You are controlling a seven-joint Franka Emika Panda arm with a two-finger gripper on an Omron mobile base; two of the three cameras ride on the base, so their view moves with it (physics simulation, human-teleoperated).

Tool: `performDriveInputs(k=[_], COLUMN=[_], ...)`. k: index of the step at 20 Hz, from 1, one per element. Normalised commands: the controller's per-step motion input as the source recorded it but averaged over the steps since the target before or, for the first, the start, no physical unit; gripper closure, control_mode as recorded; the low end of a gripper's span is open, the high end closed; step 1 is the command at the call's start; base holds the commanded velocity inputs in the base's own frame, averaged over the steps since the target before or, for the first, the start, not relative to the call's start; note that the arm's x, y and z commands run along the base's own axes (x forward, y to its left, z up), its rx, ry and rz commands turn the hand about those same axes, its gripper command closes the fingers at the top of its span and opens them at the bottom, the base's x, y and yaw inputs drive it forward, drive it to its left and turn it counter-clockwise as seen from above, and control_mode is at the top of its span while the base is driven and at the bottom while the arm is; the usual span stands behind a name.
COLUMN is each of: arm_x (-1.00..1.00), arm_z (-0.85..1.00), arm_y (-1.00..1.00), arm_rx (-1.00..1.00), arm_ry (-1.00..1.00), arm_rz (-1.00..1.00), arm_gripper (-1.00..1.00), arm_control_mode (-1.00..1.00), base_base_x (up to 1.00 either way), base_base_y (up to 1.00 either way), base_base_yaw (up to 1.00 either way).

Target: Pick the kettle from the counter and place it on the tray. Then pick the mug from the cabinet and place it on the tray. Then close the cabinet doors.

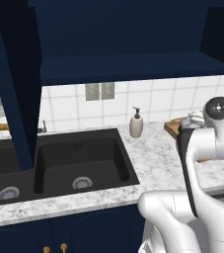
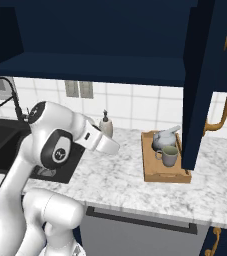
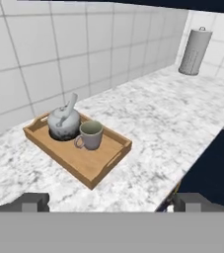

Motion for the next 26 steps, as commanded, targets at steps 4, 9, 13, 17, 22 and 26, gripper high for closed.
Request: performDriveInputs(k=[4, 9, 13, 17, 22, 26], arm_x=[-0.33, -0.36, -0.33, -0.31, -0.29, -0.29], arm_z=[0.34, 0.33, 0.35, 0.39, 0.44, 0.44], arm_y=[0.16, -0.18, -0.3, -0.29, -0.31, -0.33], arm_rx=[0.0, 0.12, 0.25, 0.28, 0.25, 0.24], arm_ry=[-0.02, -0.32, -0.47, -0.46, -0.35, -0.32], arm_rz=[0.02, -0.14, -0.25, -0.25, -0.33, -0.35], arm_gripper=[-1.0, -1.0, -1.0, -1.0, -1.0, -1.0], arm_control_mode=[-1.0, -1.0, -1.0, -1.0, -1.0, -1.0], base_base_x=[0.0, 0.0, 0.0, 0.0, 0.0, 0.0], base_base_y=[0.0, 0.0, 0.0, 0.0, 0.0, 0.0], base_base_yaw=[0.0, 0.0, 0.0, 0.0, 0.0, 0.0])
